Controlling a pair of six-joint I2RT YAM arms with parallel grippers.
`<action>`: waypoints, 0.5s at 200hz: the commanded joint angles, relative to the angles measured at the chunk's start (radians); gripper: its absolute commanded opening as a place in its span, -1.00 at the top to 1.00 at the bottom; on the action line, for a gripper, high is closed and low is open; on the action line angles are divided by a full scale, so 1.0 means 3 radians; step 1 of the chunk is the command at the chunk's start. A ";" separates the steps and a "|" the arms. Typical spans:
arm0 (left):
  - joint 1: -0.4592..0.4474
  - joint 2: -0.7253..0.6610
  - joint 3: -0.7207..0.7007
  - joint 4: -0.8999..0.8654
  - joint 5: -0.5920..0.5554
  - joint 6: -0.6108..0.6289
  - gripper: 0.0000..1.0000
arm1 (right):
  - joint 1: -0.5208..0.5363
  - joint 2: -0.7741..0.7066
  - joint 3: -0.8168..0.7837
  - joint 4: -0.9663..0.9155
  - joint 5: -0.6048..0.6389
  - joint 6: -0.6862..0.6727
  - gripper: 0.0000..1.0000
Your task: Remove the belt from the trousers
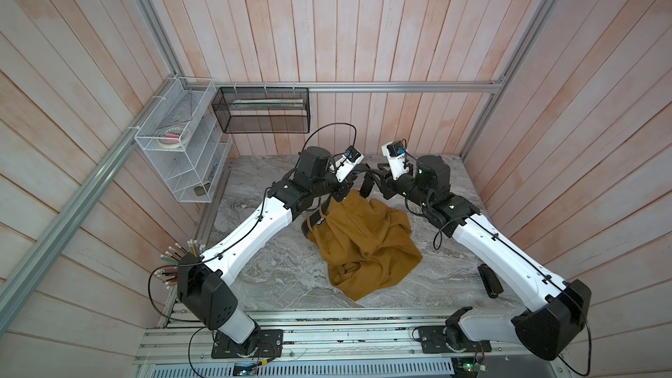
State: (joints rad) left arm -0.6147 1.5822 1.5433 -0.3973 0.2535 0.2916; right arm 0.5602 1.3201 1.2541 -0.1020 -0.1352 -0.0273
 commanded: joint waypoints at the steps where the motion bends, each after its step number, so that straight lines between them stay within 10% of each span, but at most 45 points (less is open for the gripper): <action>1: -0.0017 0.0034 0.0117 0.0015 0.0110 -0.0062 1.00 | -0.0001 -0.0090 -0.0103 0.0096 -0.0191 -0.0023 0.24; 100: -0.0024 0.0039 0.0151 0.0010 0.0167 -0.0108 1.00 | -0.0019 0.0055 -0.0100 0.0095 -0.0194 -0.0118 0.57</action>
State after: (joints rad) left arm -0.6163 1.5841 1.5486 -0.3977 0.2680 0.2787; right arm 0.5571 1.3136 1.2213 -0.0811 -0.1822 -0.0540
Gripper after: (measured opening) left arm 0.114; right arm 0.216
